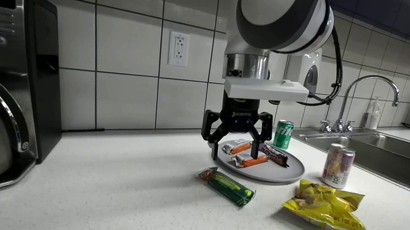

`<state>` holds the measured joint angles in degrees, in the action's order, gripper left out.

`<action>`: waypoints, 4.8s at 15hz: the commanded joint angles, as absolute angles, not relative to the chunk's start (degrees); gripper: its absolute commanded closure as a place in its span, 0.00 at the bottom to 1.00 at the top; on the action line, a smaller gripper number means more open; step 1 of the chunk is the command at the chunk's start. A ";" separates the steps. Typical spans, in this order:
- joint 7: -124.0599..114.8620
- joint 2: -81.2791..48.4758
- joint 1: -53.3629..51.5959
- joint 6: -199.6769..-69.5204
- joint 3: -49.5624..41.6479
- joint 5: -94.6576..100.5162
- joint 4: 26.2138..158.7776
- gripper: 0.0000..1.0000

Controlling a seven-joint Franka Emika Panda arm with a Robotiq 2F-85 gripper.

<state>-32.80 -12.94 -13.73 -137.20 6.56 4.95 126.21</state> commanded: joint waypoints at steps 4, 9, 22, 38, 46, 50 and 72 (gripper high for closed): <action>-30.07 -13.16 -13.99 -137.46 6.45 4.83 126.43 0.00; -29.81 -13.16 -13.97 -137.38 6.46 4.80 126.42 0.00; -25.14 -16.49 -14.72 -137.48 6.85 5.45 125.42 0.00; -12.48 -20.52 -14.91 -140.00 7.15 6.69 123.36 0.00; -11.18 -20.31 -15.09 -140.71 7.29 6.51 123.73 0.73; -11.27 -19.57 -15.10 -140.02 7.36 6.30 123.85 0.84; -33.17 -11.60 -15.50 -132.70 2.95 7.67 128.16 0.84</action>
